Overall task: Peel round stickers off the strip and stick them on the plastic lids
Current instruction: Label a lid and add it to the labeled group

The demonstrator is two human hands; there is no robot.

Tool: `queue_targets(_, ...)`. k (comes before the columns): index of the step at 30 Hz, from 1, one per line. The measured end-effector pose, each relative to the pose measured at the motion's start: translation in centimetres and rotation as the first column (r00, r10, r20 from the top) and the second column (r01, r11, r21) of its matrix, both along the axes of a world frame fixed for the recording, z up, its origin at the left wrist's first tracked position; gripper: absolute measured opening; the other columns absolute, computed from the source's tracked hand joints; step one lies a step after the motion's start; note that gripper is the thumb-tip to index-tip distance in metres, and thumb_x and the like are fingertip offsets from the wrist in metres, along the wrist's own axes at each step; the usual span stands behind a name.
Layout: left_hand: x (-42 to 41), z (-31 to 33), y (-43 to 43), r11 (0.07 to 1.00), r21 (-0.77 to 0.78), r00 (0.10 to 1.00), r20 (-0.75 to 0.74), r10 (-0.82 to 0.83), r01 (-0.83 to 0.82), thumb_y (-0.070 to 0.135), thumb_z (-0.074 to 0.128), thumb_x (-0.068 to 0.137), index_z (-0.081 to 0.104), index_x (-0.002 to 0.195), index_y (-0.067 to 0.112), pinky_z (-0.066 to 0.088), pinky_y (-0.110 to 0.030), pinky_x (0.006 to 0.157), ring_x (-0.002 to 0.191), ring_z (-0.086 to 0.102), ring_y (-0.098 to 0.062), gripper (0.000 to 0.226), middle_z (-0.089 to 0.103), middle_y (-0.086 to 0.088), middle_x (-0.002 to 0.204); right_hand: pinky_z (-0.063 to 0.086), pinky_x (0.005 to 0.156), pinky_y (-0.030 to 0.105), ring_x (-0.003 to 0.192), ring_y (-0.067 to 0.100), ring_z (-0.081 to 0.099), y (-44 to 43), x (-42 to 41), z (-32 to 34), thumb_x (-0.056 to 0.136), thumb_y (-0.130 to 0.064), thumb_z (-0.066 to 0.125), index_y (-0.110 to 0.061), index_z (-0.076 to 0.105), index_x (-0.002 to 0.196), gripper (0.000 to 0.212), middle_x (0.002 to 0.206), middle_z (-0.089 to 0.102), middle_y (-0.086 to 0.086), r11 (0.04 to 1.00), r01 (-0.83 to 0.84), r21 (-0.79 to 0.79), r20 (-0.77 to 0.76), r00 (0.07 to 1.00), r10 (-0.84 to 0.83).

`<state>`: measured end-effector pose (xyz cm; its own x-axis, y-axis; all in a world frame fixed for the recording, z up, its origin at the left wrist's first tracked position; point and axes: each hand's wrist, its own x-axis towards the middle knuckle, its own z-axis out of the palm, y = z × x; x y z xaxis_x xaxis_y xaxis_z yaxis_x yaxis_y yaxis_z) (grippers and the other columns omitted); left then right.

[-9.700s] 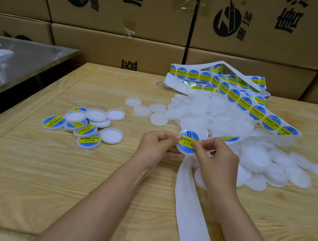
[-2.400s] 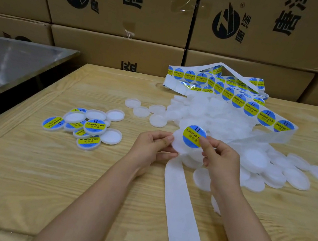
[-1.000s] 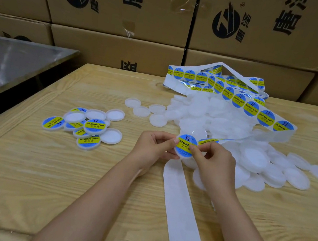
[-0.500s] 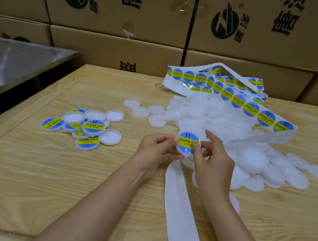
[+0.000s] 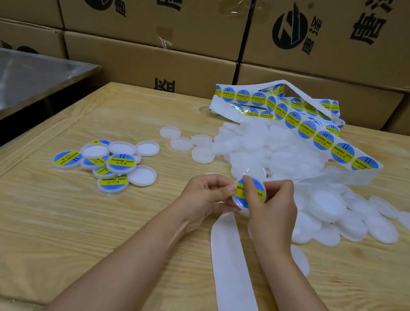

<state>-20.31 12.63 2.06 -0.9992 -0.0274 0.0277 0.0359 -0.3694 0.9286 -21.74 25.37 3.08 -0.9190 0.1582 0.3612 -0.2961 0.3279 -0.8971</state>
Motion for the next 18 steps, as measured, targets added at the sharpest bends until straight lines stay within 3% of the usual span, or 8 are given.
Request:
queue_targets(4,0.0,0.0,-0.1,0.998,0.062,1.0,0.012,0.009,-0.01,0.012,0.063,0.075,0.064,0.082,0.001,0.058,-0.032,0.068,0.064,0.066,-0.017,0.013,0.068,-0.01,0.069,0.039,0.065,0.017,0.091,0.018,0.054,-0.4,0.3,0.0,0.075,-0.041,0.073,-0.034,0.034,0.08,0.041,0.089,0.051,-0.01,0.995,-0.101,0.013,0.002,0.995,0.101)
queue_targets(9,0.1,0.1,-0.5,0.983,0.184,0.997,0.074,0.014,-0.027,0.008,0.06,0.082,0.065,0.083,0.003,0.057,-0.026,0.06,0.058,0.066,-0.013,0.008,0.067,-0.006,0.065,0.044,0.08,0.028,0.104,0.019,0.051,-0.3,0.1,0.1,0.078,-0.033,0.072,-0.03,0.036,0.09,0.038,0.096,0.05,-0.012,0.974,-0.224,0.043,0.018,0.974,0.224)
queue_targets(14,0.0,0.3,-0.9,0.974,0.222,0.995,0.099,0.01,-0.032,0.014,0.064,0.073,0.066,0.088,0.002,0.056,-0.025,0.059,0.066,0.068,-0.015,0.019,0.072,-0.01,0.078,0.041,0.068,0.007,0.085,-0.007,0.054,0.4,0.0,0.1,0.082,-0.026,0.07,-0.026,0.043,0.098,0.031,0.095,0.057,-0.011,0.955,-0.294,0.038,-0.019,0.955,0.295)
queue_targets(18,0.1,0.4,-0.8,0.978,0.207,0.996,0.088,0.012,-0.03,0.012,0.062,0.076,0.066,0.085,0.003,0.055,-0.024,0.057,0.062,0.067,-0.014,0.014,0.071,-0.009,0.076,0.04,0.062,0.008,0.073,-0.003,0.054,0.7,-0.1,0.0,0.087,-0.023,0.064,-0.026,0.048,0.09,0.016,0.081,0.058,-0.01,0.961,-0.265,0.077,-0.084,0.959,0.271)
